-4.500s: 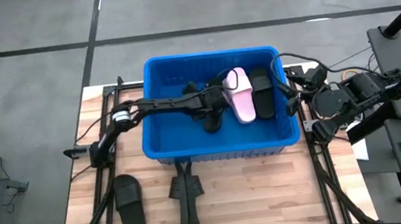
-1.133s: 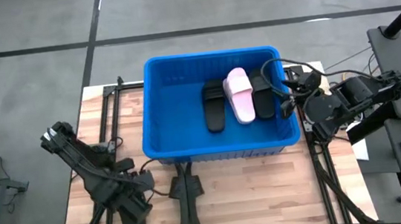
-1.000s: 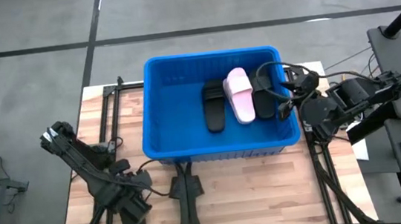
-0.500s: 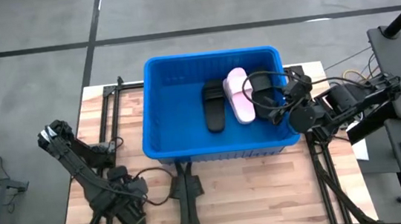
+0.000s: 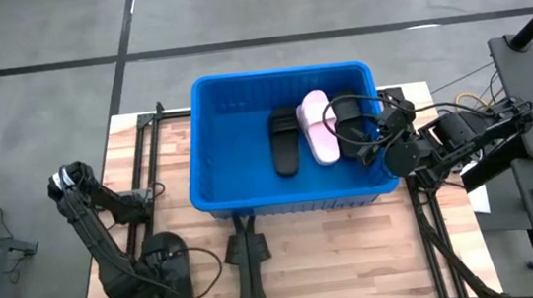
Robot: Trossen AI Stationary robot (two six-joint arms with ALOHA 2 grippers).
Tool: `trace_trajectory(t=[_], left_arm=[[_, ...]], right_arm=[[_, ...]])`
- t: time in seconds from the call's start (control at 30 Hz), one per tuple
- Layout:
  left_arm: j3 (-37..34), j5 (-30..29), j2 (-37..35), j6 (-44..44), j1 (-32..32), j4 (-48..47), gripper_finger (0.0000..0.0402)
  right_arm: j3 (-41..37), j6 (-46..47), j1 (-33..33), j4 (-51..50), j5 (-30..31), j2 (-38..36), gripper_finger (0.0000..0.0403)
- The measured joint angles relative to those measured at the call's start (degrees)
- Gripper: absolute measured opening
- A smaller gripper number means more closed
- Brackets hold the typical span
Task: Pick and place slides into bin
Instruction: Put the black slide into the blue bin
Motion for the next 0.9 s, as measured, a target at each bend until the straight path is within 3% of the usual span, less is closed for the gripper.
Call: trace_trajectory(t=[0.13,0.4,0.9], left_arm=[[-3.08,0.01,0.00,-4.82,-1.36,-0.86,0.0246],[-7.89,0.09,0.00,-5.79,-1.80,3.36,0.0246],[-16.35,1.85,0.00,-13.56,-1.80,2.88,0.0246]], right_arm=[[0.00,0.00,0.00,0.02,-0.01,0.00,0.0224],[0.00,-0.22,0.00,0.02,-0.02,0.00,0.0224],[0.00,-0.17,0.00,0.09,-0.02,0.00,0.0224]])
